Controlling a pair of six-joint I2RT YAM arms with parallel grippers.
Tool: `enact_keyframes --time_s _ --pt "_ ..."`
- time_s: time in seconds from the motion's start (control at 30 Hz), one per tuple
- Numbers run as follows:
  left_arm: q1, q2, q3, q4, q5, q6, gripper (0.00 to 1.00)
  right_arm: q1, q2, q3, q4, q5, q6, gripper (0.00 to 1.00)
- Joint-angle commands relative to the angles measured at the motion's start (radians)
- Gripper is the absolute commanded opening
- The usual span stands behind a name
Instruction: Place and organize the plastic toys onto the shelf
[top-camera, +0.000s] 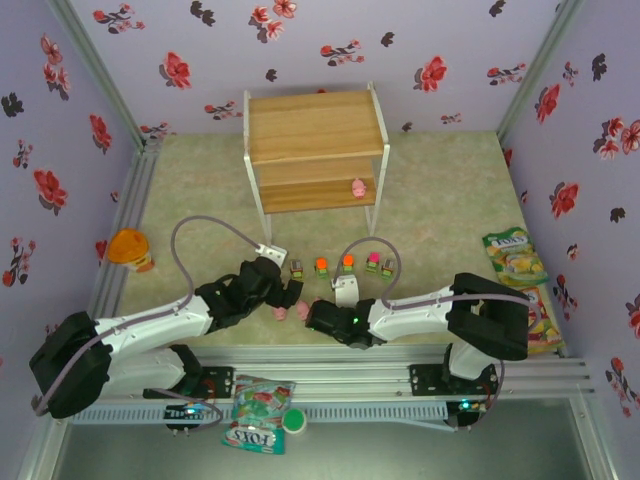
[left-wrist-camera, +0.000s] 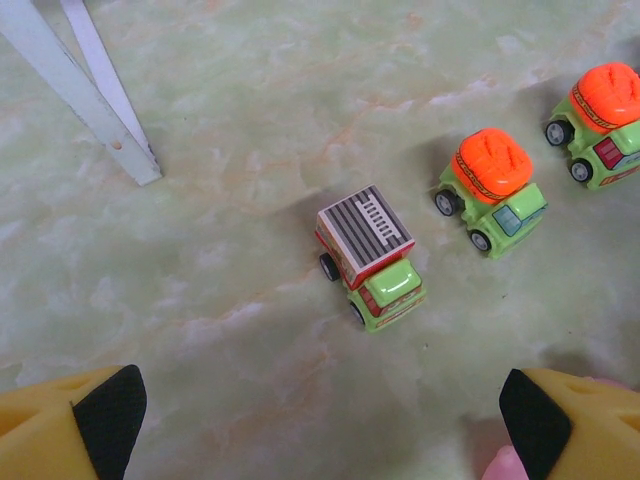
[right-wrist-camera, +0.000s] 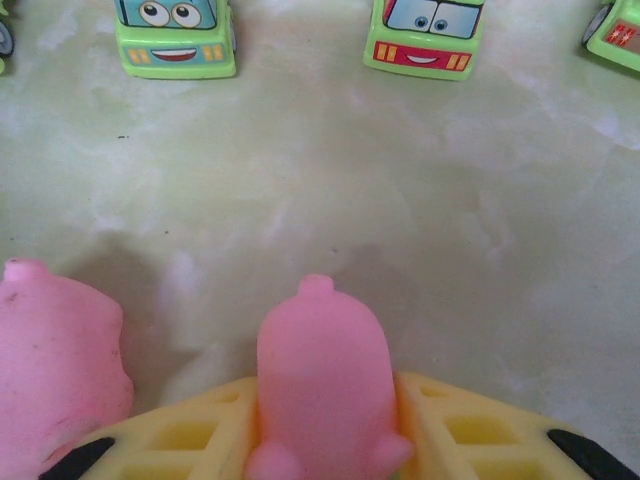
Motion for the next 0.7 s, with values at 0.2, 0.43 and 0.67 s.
enact_keyframes --time_s 0.2,0.43,0.67 --pt "-0.004 0.014 0.029 0.005 -0.005 0.012 0.96 -0.010 0.029 0.003 -0.036 0.009 0.004 0.30" --pt "-0.004 0.017 0.031 0.008 0.003 0.011 0.96 -0.010 -0.041 0.024 -0.099 0.054 -0.008 0.28" --pt "-0.004 0.020 0.028 0.010 0.012 0.011 0.96 -0.034 -0.099 0.054 -0.141 0.101 -0.028 0.28"
